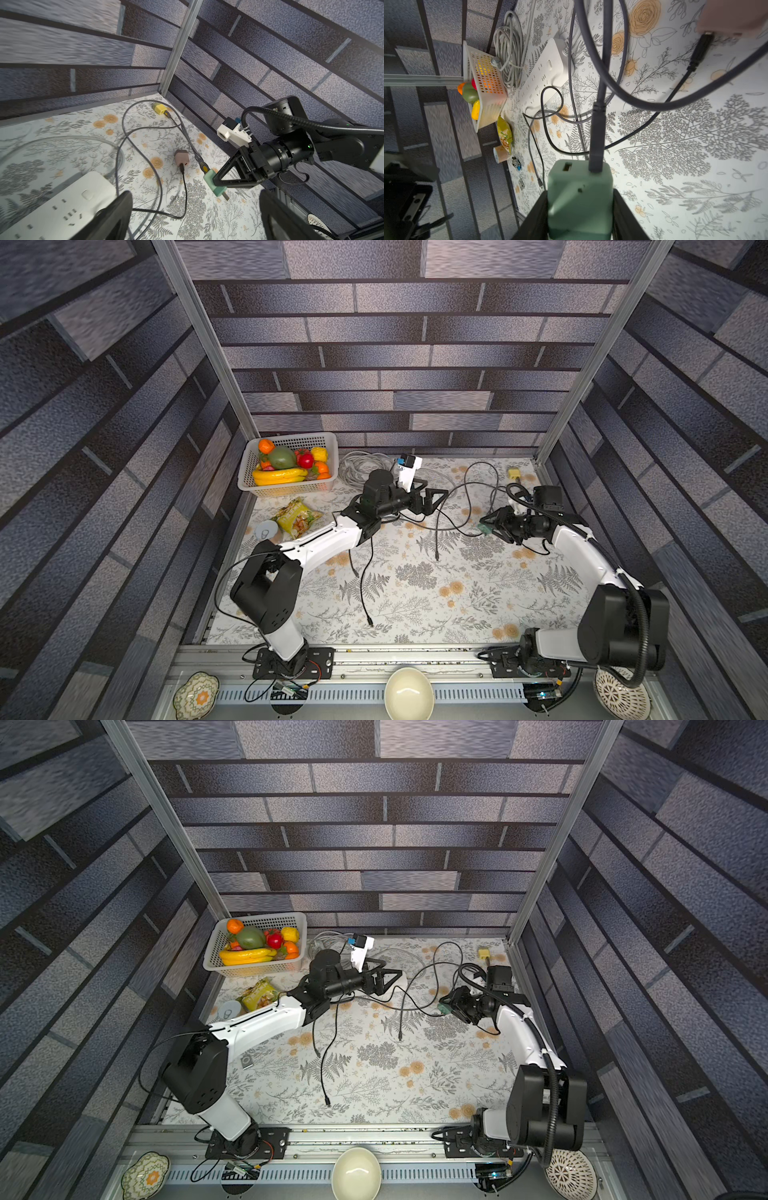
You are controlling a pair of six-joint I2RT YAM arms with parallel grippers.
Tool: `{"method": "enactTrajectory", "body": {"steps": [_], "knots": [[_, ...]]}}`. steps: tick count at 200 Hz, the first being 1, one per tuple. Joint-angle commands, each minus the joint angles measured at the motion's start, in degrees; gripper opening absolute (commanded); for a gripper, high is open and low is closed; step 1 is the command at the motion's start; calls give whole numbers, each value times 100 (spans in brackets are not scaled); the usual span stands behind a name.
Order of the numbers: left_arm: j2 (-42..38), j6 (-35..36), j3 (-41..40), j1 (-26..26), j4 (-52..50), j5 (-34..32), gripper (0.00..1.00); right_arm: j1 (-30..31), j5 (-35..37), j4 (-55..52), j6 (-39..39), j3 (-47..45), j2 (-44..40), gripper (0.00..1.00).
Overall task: Charge mp3
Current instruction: Adjust the charging cable at the center of the board, then adjust the plug.
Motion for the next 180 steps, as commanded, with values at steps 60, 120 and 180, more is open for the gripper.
{"method": "enactTrajectory", "body": {"steps": [60, 120, 180], "knots": [[1311, -1308, 1103, -245, 196, 1188, 93, -15, -146, -41, 225, -21, -1209, 13], [1280, -2121, 78, -566, 1879, 1285, 98, 97, -130, 491, 701, -113, -998, 14], [1279, -1225, 210, -1033, 1156, 816, 96, 332, 34, 655, 788, -294, -1032, 21]]}}
